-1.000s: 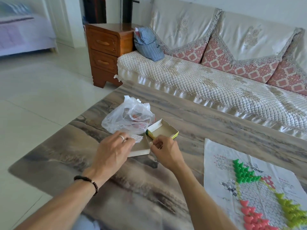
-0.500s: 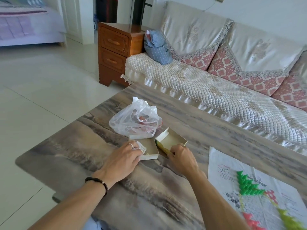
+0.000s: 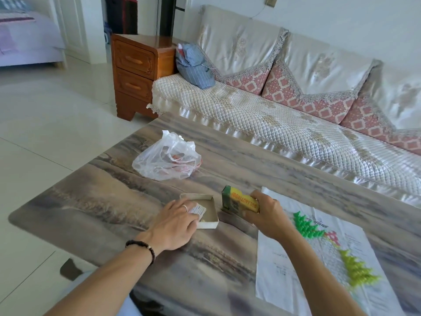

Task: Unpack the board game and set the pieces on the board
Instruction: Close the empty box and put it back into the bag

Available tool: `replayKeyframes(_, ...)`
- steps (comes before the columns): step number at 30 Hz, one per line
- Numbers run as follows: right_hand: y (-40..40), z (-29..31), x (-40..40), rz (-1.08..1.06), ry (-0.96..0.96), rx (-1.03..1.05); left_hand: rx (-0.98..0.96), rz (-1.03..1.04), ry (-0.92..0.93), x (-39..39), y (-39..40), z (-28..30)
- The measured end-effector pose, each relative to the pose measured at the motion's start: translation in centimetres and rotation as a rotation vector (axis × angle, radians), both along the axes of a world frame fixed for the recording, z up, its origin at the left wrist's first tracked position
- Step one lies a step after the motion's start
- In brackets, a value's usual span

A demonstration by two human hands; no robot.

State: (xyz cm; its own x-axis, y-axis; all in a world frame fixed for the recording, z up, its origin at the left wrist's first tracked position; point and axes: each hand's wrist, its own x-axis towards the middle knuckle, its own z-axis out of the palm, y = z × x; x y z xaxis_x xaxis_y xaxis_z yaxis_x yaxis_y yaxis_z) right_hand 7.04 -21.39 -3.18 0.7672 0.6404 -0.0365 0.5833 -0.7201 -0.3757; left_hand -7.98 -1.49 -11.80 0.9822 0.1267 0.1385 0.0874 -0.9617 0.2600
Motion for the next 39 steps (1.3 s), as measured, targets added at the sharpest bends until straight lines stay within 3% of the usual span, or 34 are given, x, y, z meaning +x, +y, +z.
replayKeyframes(3, -0.4, 0.8, -0.2, 0.077, 0.032, 0.05, -0.122, 0.033, -0.131, 0.1, -0.6, 0.6)
replayKeyframes(5, -0.3, 1.6, -0.1, 0.122, 0.081, 0.064, -0.328, 0.094, -0.256, 0.4, -0.5, 2.0)
replayKeyframes(9, 0.4, 3.1, -0.2, 0.259, 0.296, 0.128, -0.678, 0.002, -0.17, 1.6, 0.0, 6.3)
replayKeyframes(16, 2.0, 3.5, -0.8, 0.126, 0.682, 0.452, -0.761, 0.015, -0.206, 1.6, 2.2, 8.3)
replayKeyframes(20, 4.8, 1.3, -3.3, 0.073, 0.747, 0.468, -0.845, 0.117, -0.189, 0.1, 5.1, 7.7)
replayKeyframes(32, 8.2, -3.2, -4.2, -0.089, 0.559, 0.321, -0.679, 0.3, -0.086, 1.9, 5.9, 3.2)
replayKeyframes(39, 7.8, -4.4, -3.2, -0.112, 0.321, 0.215, -0.525, 0.244, -0.014, -1.1, 4.4, 1.4)
